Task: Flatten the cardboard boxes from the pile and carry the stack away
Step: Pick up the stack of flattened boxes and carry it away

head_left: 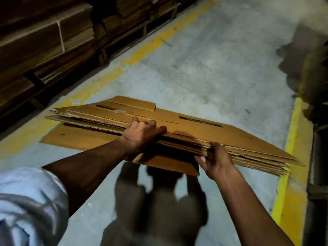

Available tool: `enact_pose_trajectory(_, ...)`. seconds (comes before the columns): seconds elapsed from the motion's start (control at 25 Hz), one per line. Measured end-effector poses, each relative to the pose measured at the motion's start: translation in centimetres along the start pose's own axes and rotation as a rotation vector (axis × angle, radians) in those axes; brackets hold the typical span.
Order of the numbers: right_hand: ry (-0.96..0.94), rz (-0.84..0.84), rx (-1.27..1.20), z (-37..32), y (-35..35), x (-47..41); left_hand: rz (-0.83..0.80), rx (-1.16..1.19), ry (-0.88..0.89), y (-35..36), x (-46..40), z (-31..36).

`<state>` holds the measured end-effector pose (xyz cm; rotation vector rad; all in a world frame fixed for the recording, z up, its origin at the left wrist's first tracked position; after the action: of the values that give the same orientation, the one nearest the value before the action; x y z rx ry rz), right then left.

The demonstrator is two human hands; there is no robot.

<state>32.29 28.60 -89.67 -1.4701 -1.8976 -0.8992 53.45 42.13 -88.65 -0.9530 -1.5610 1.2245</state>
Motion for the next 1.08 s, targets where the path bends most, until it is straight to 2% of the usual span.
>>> enact_pose_trajectory(0.04, -0.140, -0.016, 0.281, -0.6, 0.0, 1.9, -0.007, -0.035, 0.009, -0.8, -1.0, -0.6)
enact_pose_trajectory(0.16, -1.088, 0.025, 1.399, -1.9, 3.6, 6.6, -0.011, -0.159, 0.032, -1.9, -3.4, -2.2)
enact_pose_trajectory(0.2, -1.229, 0.072, 1.648, -1.6, 5.2, 6.3, -0.016, -0.149, 0.048, -2.0, -3.8, -2.2)
enact_pose_trajectory(0.28, -1.228, 0.001, 1.976, -1.0, 7.8, 2.5, -0.046, -0.144, 0.061, -1.9, -3.7, -2.2)
enact_pose_trajectory(0.36, -1.142, -0.098, 2.059, -2.2, 9.1, -0.7, -0.030, -0.170, 0.072, -1.7, -3.5, -2.1)
enact_pose_trajectory(0.44, -1.071, -0.124, 1.919, -3.0, 9.1, -1.9, 0.005, -0.201, 0.073, -1.9, -3.6, -2.3)
enact_pose_trajectory(0.52, -1.054, -0.096, 1.850, -3.5, 8.7, -2.0, 0.005, -0.152, 0.064, -1.9, -3.7, -2.5)
enact_pose_trajectory(0.68, -0.982, -0.033, 2.015, -4.9, 5.9, -2.5, 0.027, -0.143, 0.054, -1.8, -3.5, -2.6)
enact_pose_trajectory(0.8, -1.028, -0.100, 2.019, -4.9, 4.9, -2.3, 0.094, -0.159, 0.092, -0.3, -2.4, -2.6)
enact_pose_trajectory(0.88, -1.068, -0.095, 2.052, -4.7, 5.0, -2.4, 0.156, -0.107, 0.027, 0.2, -0.7, -4.5)
enact_pose_trajectory(0.92, -1.063, -0.089, 2.062, -4.7, 5.0, -2.4, 0.135, -0.099, -0.030, 0.5, 0.1, -5.9)
enact_pose_trajectory(1.0, -1.060, -0.090, 2.073, -4.6, 5.1, -1.8, 0.050, -0.229, -0.083, 0.8, 1.0, -7.7)
enact_pose_trajectory(1.08, -1.063, -0.087, 2.077, -4.5, 5.3, -1.5, 0.119, -0.286, -0.061, 0.1, 2.2, -8.0)
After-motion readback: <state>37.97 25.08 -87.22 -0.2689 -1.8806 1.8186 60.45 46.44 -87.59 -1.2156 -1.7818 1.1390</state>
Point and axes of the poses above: each hand's wrist, its own x-axis away from the middle knuckle, its own y-axis out of the palm, z = x × y, the point moved 5 cm from there along -x, towards the middle knuckle, and after that the axes turned 8 degrees about -x, right-handed, at the moved point
